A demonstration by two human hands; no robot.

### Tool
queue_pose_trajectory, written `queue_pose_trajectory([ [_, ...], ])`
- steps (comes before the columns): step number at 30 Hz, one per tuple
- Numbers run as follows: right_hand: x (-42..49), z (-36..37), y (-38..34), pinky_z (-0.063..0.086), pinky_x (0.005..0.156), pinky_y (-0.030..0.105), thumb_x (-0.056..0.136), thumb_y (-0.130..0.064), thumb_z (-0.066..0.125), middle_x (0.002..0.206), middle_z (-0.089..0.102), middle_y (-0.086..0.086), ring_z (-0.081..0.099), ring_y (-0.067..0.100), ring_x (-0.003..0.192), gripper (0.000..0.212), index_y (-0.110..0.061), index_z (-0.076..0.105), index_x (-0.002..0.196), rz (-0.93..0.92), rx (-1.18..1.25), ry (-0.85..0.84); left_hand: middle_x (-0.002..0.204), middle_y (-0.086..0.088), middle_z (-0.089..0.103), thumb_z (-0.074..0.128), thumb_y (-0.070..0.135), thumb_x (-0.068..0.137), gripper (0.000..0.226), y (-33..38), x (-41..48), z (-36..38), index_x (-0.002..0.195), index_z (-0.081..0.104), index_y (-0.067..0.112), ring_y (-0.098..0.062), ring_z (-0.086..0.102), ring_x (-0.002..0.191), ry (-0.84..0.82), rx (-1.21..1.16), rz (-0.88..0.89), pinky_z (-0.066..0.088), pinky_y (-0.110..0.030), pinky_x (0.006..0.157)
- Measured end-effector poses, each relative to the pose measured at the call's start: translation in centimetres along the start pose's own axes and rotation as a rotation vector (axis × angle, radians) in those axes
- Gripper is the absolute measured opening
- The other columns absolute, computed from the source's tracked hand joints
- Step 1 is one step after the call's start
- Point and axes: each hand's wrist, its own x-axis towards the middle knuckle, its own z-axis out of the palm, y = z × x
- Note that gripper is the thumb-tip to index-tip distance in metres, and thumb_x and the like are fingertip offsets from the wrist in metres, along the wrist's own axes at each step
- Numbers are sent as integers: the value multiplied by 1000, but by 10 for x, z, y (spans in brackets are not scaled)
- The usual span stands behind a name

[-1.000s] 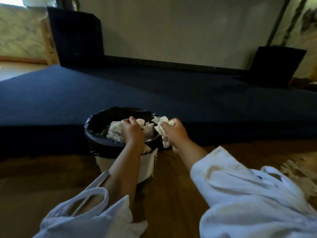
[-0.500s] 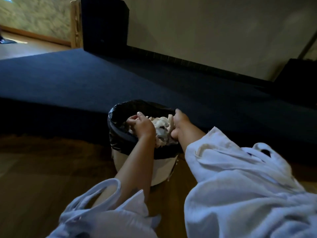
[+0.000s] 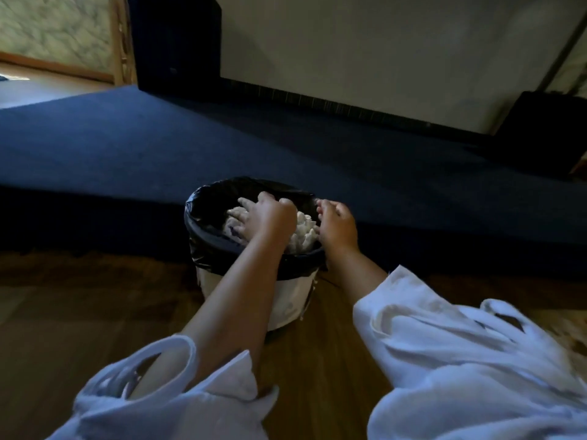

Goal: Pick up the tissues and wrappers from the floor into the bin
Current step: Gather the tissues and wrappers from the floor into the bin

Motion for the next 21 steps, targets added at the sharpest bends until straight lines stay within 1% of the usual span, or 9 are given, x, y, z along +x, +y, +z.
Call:
queue_pose_trajectory([
  [2, -10, -15, 4, 49, 89, 40, 94, -21, 46, 90, 58, 1, 57, 21, 93, 20, -9, 59, 104, -42, 18, 28, 156, -17, 9, 35, 28, 93, 47, 3, -15, 12, 137, 38, 14, -36, -3, 145, 16, 90, 104, 5, -50, 117],
  [4, -19, -39, 7, 49, 91, 41, 95, -20, 44, 97, 59, 2, 56, 18, 94, 21, -10, 59, 106, -57, -17, 67, 157, -16, 9, 35, 29, 94, 46, 4, -29, 30, 137, 37, 12, -33, -4, 145, -6, 150, 196, 3, -48, 117],
  [8, -41, -117, 20, 49, 72, 30, 97, -20, 41, 89, 58, -4, 54, 9, 76, 23, -12, 58, 109, -83, -129, 145, 154, -12, 21, 34, 33, 96, 45, 12, -72, 73, 136, 39, 12, -31, 2, 146, -85, 191, 359, 8, -44, 119],
  [11, -65, -193, 36, 45, 77, 27, 97, -23, 42, 104, 60, -1, 56, 13, 93, 21, -17, 58, 110, -69, -257, 205, 153, -9, 26, 36, 35, 97, 46, 24, -122, 119, 138, 37, 15, -30, 4, 146, -257, 231, 455, 12, -44, 119],
  [13, -88, -248, 53, 49, 84, 34, 97, -24, 43, 106, 58, -2, 56, 15, 98, 20, -19, 56, 110, -38, -324, 216, 150, -9, 31, 40, 36, 96, 46, 32, -165, 152, 137, 38, 16, -31, 10, 145, -405, 253, 498, 22, -47, 116],
  [15, -116, -309, 70, 49, 86, 39, 96, -22, 44, 104, 58, -1, 56, 17, 98, 15, -21, 55, 105, -40, -377, 225, 143, -9, 40, 42, 38, 94, 44, 39, -211, 190, 133, 43, 17, -31, 26, 140, -563, 274, 555, 35, -48, 109],
  [17, -147, -371, 84, 47, 85, 36, 96, -19, 44, 102, 58, 0, 56, 17, 97, 15, -18, 55, 106, -26, -444, 237, 129, -12, 53, 40, 40, 91, 40, 45, -261, 229, 121, 53, 17, -32, 47, 125, -738, 313, 625, 46, -47, 98],
  [19, -181, -430, 97, 45, 83, 32, 96, -18, 44, 101, 57, 1, 55, 16, 95, 18, -13, 56, 109, 29, -496, 290, 120, -13, 58, 35, 37, 92, 37, 47, -316, 259, 112, 58, 15, -30, 56, 110, -876, 381, 694, 49, -45, 93],
  [21, -219, -486, 117, 46, 83, 33, 96, -21, 45, 100, 58, 1, 56, 19, 96, 14, -17, 56, 105, 108, -506, 391, 128, -13, 52, 35, 32, 96, 37, 43, -371, 276, 122, 53, 13, -30, 52, 115, -986, 425, 783, 44, -42, 98],
])
